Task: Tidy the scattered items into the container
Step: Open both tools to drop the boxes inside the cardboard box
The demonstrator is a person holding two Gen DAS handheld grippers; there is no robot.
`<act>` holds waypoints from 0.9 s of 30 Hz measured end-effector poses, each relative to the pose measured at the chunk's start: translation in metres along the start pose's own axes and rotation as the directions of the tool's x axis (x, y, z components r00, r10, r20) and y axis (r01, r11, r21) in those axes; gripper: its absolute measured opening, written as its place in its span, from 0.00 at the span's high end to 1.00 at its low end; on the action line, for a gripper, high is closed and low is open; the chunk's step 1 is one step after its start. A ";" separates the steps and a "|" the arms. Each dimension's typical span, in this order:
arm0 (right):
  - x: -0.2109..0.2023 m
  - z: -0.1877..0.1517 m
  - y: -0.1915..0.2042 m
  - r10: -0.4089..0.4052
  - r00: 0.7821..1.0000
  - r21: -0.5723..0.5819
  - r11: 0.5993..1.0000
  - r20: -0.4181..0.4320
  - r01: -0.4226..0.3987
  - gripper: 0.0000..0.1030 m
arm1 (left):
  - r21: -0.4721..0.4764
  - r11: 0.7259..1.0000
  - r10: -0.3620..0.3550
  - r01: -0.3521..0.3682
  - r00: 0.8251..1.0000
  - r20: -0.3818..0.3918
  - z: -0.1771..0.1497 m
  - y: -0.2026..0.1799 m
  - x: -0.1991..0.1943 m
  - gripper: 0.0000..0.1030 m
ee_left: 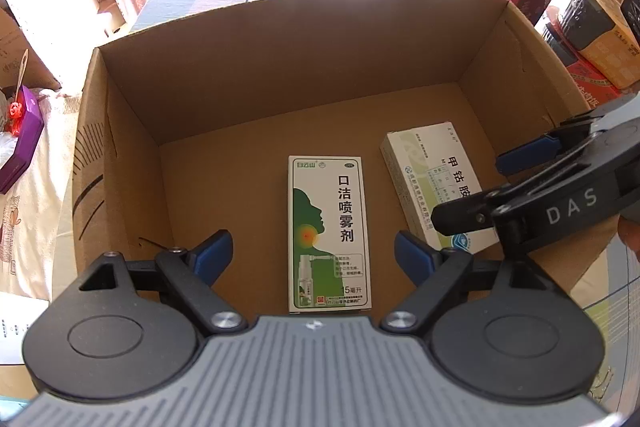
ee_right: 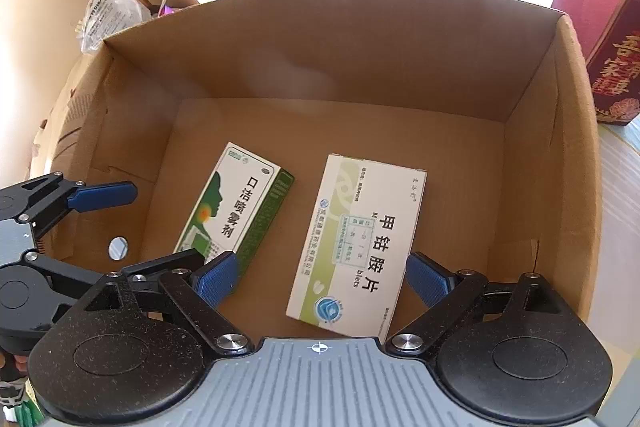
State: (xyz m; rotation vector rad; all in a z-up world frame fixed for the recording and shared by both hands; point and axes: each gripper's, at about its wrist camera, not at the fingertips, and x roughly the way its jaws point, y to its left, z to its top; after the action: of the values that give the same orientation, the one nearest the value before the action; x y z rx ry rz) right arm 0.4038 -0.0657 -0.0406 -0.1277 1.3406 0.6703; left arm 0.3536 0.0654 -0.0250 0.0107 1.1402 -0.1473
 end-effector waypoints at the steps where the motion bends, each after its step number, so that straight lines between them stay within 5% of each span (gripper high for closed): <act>1: -0.002 -0.001 0.001 0.001 1.000 0.002 1.000 0.003 -0.001 0.07 | 0.002 1.000 -0.001 0.001 1.000 0.003 0.000 -0.002 0.000 0.17; 27: -0.056 -0.029 0.033 -0.024 0.996 -0.004 1.000 0.089 0.024 0.07 | 0.025 1.000 0.008 -0.010 0.996 0.086 -0.017 -0.020 -0.049 0.16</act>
State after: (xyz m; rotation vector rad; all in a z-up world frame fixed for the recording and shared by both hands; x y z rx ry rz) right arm 0.3581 -0.0737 0.0136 -0.1164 1.2504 0.6517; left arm 0.3156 0.0527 0.0133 0.0315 1.0525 -0.1530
